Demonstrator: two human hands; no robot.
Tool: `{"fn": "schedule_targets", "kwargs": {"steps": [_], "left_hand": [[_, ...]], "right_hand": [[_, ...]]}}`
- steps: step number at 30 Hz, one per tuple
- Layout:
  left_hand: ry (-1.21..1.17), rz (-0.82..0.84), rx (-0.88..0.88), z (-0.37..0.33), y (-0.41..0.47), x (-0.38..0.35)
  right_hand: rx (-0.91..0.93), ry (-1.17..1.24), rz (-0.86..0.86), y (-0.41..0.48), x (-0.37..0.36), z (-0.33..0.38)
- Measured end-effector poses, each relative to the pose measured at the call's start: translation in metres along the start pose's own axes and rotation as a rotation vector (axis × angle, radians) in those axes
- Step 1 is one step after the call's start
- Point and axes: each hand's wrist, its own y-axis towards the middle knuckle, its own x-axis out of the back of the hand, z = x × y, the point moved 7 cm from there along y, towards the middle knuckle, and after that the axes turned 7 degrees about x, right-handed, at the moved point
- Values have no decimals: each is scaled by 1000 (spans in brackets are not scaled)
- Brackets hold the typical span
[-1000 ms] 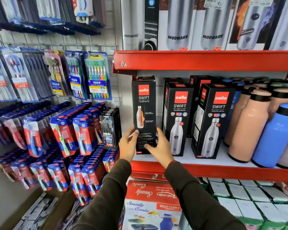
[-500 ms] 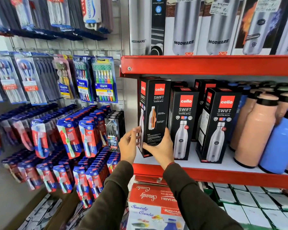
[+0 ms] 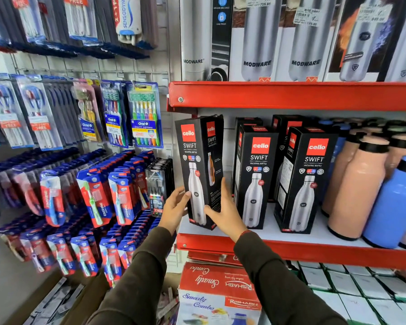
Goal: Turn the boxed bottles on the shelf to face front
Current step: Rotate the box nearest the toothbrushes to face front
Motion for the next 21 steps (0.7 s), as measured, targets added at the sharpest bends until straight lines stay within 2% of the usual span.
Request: {"fn": "schedule_targets", "kwargs": {"steps": [5, 9, 15, 21], "left_hand": [[46, -53, -79, 0, -1, -2], [101, -84, -136, -4, -3, -9], [194, -149, -142, 2, -4, -16], [170, -179, -144, 7, -4, -20]], "right_hand": [[15, -115, 43, 6, -3, -3], [0, -144, 7, 10, -2, -7], [-24, -169, -53, 6, 1, -20], [-40, -121, -73, 4, 1, -29]]}}
